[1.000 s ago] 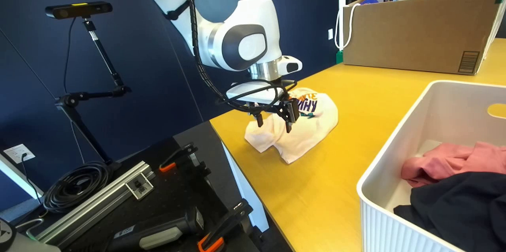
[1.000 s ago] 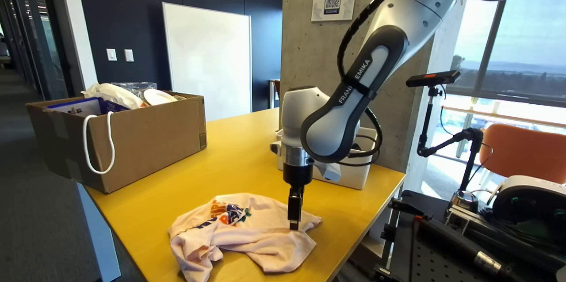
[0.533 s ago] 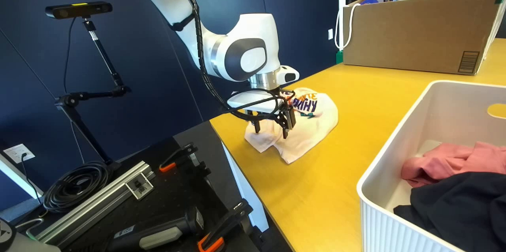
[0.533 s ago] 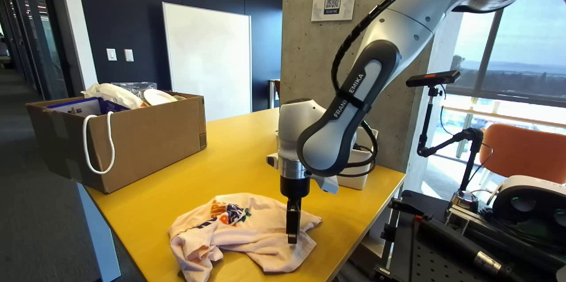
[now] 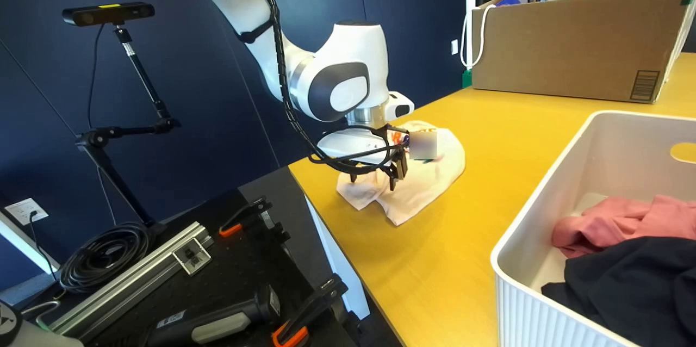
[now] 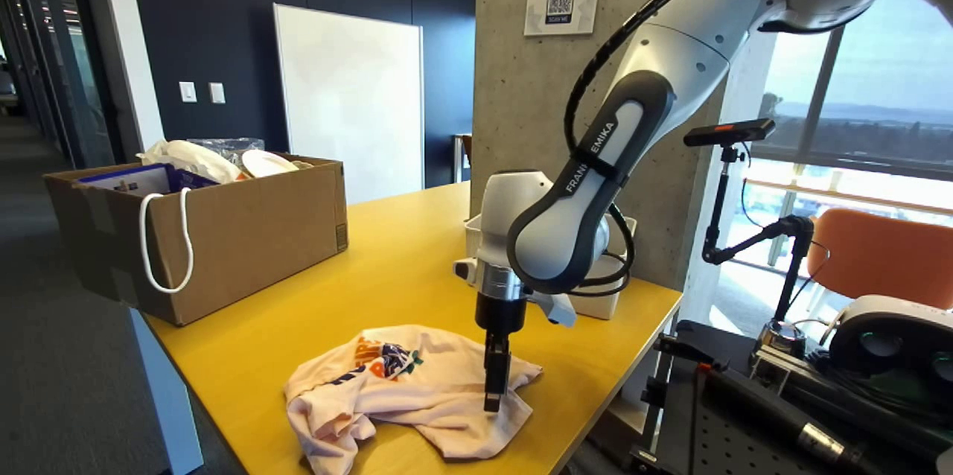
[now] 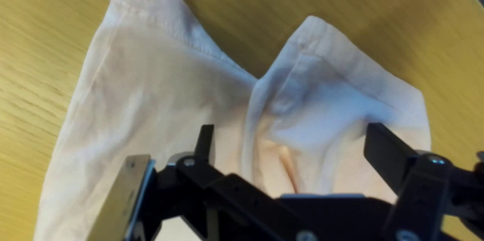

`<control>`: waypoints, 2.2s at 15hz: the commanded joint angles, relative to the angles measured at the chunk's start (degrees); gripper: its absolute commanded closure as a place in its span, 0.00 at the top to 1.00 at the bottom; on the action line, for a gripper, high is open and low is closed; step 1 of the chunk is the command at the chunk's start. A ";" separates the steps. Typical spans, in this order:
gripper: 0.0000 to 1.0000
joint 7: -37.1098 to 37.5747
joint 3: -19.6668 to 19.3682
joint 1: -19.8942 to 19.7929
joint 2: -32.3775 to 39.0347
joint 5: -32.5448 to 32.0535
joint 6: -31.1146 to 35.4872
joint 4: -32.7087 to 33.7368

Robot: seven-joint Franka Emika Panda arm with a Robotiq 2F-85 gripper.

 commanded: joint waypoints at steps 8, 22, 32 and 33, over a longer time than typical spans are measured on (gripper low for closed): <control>1.00 -14.33 10.06 -12.01 1.18 6.17 -0.66 -1.51; 1.00 -14.47 9.22 -10.01 4.15 6.67 -2.08 1.32; 1.00 -15.79 11.61 -11.62 4.20 7.96 -1.54 1.24; 1.00 -15.87 11.61 -11.53 4.38 8.04 -1.70 1.52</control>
